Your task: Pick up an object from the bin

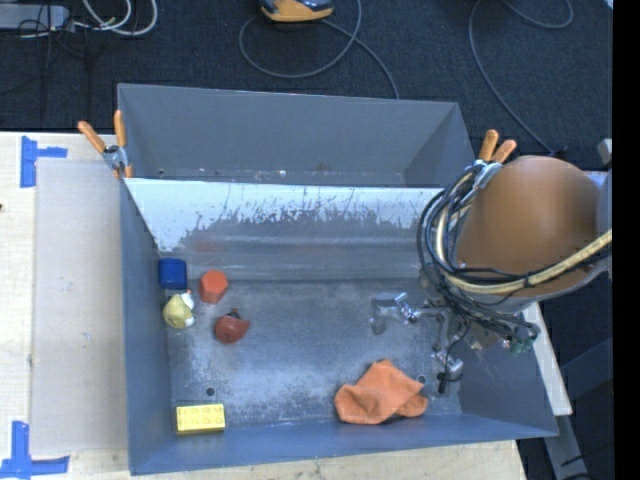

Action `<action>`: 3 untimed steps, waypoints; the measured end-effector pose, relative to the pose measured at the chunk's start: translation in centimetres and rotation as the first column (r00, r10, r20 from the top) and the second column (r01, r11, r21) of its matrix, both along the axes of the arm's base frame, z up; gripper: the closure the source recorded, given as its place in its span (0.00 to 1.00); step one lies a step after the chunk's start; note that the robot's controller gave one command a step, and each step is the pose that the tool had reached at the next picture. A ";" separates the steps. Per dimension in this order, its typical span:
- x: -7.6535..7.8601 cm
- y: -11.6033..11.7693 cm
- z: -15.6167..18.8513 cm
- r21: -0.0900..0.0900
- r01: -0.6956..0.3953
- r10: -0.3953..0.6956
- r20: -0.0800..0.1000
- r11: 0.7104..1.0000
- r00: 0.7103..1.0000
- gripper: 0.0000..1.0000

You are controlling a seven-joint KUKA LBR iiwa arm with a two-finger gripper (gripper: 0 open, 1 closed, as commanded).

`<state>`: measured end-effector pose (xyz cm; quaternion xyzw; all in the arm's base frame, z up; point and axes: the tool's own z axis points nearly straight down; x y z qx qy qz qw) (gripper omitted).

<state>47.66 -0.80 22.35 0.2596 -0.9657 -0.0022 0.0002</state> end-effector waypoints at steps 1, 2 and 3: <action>0.3 0.8 -3.1 -0.001 -0.063 0.063 0.003 0.998 0.998 0.00; -0.5 3.1 -6.4 0.001 -0.202 0.202 -0.003 0.979 0.979 0.00; -0.6 2.5 -9.6 0.000 -0.200 0.200 0.002 0.980 0.980 0.00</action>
Offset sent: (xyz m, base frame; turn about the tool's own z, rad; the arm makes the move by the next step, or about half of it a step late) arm -0.0052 0.0301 -0.0625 -0.2015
